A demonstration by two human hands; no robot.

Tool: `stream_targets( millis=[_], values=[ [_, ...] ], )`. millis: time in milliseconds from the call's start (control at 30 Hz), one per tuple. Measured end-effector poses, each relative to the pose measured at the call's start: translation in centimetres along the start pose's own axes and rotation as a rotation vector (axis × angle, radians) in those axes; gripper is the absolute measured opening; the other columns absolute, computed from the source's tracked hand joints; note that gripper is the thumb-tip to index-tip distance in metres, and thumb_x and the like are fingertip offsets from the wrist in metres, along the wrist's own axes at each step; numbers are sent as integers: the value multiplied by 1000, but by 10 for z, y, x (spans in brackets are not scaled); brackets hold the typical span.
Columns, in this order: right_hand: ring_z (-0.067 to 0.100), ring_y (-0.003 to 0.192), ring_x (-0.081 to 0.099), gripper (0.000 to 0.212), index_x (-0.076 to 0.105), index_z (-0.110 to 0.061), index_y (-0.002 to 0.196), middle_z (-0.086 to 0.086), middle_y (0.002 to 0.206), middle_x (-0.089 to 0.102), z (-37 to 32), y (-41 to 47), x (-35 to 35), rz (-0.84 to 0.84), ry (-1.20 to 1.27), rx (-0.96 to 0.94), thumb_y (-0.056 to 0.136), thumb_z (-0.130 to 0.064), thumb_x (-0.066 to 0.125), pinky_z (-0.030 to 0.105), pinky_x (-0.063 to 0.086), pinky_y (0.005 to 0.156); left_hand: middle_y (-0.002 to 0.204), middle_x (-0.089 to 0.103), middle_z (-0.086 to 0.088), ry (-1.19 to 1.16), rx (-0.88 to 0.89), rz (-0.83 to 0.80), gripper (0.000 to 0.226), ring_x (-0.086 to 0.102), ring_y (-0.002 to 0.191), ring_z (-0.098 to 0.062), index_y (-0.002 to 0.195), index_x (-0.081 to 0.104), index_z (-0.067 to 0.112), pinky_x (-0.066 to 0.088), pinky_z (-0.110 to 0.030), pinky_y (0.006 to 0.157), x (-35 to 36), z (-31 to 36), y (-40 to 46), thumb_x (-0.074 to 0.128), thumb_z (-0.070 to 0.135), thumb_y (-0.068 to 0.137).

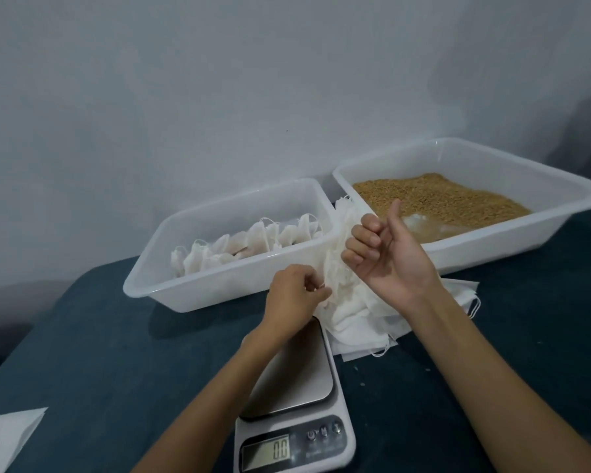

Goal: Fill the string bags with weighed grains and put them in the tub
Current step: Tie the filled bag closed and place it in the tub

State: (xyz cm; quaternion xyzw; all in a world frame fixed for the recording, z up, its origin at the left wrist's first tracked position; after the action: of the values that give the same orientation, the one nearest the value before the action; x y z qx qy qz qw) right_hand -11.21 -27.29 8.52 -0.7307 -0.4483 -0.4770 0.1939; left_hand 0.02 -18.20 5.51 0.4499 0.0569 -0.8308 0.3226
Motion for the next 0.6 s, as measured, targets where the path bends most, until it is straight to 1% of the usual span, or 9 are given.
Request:
stream_targets(
  millis=[67,167,267,367,400,433,500,533,600],
  values=[
    [9,49,25,58,46,-16,68,-4,57,32,0,-1,0,3,-9,1,100,-63,32,22,32,53,72,60,11,-57,1,4,22,53,63,-4,75,65,20,40,-14,61,0,-1,-1,81,19,90],
    [9,49,25,57,45,-17,69,-5,58,32,0,-1,0,9,-12,0,99,-63,33,22,33,53,80,64,10,-100,1,48,9,61,70,-6,89,70,13,55,-26,71,-5,-1,-3,78,10,91],
    [9,48,27,57,46,-17,69,-5,58,33,1,0,-1,5,-19,1,99,-64,34,22,33,53,74,63,10,-59,13,86,10,62,69,-8,93,74,10,57,-29,70,-9,0,-3,81,7,87],
    [9,48,27,58,48,-17,68,-5,58,34,2,1,-1,-1,-32,6,98,-64,34,22,33,52,73,64,5,-60,-4,70,13,61,69,-11,97,76,7,57,-32,74,-6,1,-1,82,7,85],
    [9,48,27,58,48,-17,67,-5,58,34,3,1,-1,-3,-38,10,98,-65,34,22,33,52,72,64,5,-76,-18,61,14,61,68,-10,98,76,7,55,-28,73,-5,0,0,82,7,85],
    [9,48,26,59,48,-17,67,-5,58,33,3,1,-2,-5,-43,13,98,-65,34,23,32,52,71,64,6,-92,-30,51,14,60,66,-6,98,77,8,52,-23,71,-3,0,0,83,8,85],
    [10,48,26,60,48,-17,67,-5,58,33,4,2,-2,-8,-53,16,99,-65,33,23,32,52,68,64,9,-130,-43,29,10,59,59,2,92,78,8,44,-9,62,0,0,0,84,9,84],
    [10,48,27,60,48,-17,68,-5,58,33,4,2,-2,-10,-57,16,99,-65,33,23,32,52,66,65,10,-148,-42,21,7,59,56,6,86,78,9,41,-6,59,2,0,0,85,11,84],
    [10,48,27,60,48,-17,68,-5,58,34,4,2,-1,-17,-61,16,99,-65,32,23,33,52,63,64,11,-187,-37,35,14,57,55,6,76,75,14,41,-8,58,1,-1,-1,85,15,85]
  ],
)
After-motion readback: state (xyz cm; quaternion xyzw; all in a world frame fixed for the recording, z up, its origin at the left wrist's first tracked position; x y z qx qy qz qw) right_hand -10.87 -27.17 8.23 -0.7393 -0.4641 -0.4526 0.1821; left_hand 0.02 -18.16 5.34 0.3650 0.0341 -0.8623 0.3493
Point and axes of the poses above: each hand's wrist, its own y-axis towards the middle knuckle, its own x-axis out of the palm, z = x × y, the point moved 8 cm from there along y, towards the middle knuckle
